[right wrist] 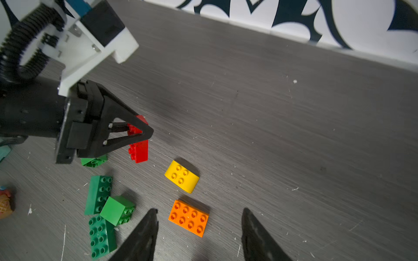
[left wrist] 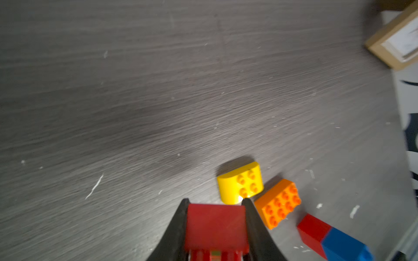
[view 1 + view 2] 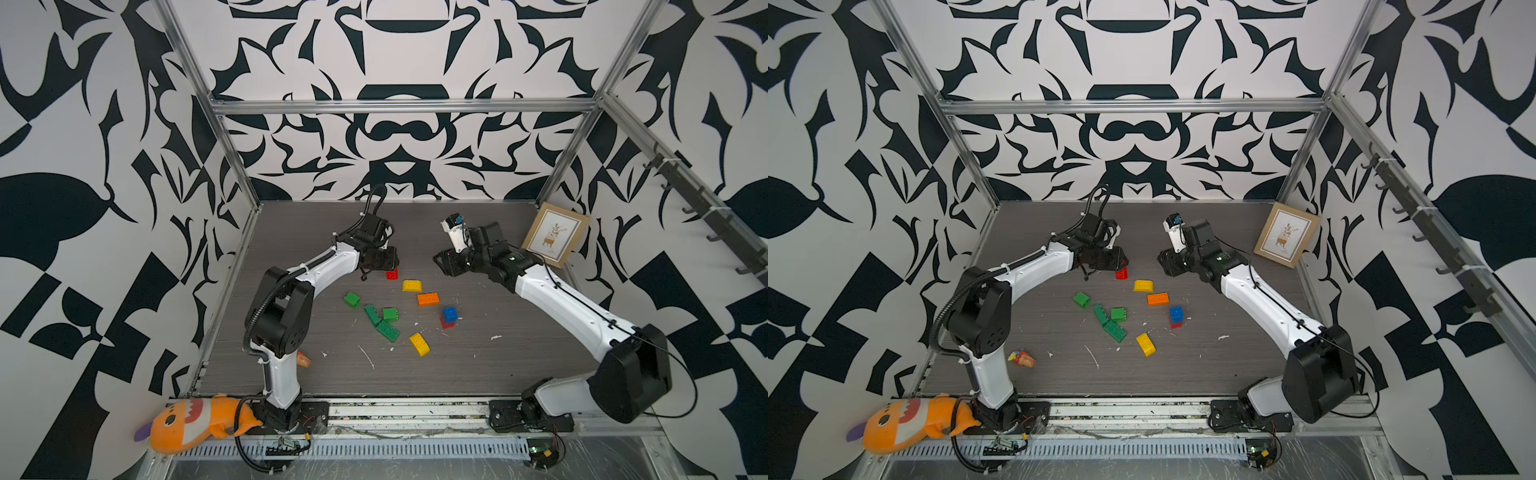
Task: Assemble an ice cream with lego
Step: Place the lego brick at the center of the board.
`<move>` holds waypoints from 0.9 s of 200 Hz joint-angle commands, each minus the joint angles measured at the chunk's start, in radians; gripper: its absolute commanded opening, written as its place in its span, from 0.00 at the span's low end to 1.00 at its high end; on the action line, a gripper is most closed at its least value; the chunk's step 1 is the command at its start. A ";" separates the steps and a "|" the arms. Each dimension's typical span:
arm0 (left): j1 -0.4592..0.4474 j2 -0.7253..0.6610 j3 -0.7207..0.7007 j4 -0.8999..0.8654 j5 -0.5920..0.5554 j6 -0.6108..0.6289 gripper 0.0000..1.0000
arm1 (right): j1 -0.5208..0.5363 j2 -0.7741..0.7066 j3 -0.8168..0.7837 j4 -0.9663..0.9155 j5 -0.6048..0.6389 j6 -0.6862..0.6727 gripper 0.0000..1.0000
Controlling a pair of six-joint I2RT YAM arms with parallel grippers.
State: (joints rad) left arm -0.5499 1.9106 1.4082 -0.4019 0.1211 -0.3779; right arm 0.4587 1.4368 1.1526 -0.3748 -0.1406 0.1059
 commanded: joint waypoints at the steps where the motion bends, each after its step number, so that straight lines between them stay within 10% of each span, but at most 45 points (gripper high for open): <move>1: 0.004 0.041 0.051 -0.065 -0.099 -0.007 0.05 | 0.017 0.022 0.040 -0.038 -0.002 0.058 0.62; 43: 0.027 0.102 0.055 -0.074 -0.124 -0.004 0.18 | 0.078 0.125 0.046 -0.022 -0.010 0.093 0.63; 102: 0.052 0.053 -0.006 -0.021 -0.120 -0.012 0.76 | 0.157 0.243 0.124 -0.041 0.002 0.119 0.65; 180: 0.126 -0.433 -0.312 0.125 -0.195 -0.084 0.92 | 0.253 0.471 0.307 -0.047 0.019 0.182 0.66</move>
State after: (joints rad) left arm -0.4694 1.6558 1.1957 -0.3485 -0.0452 -0.4026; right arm 0.6926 1.8580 1.3903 -0.4141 -0.1364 0.2565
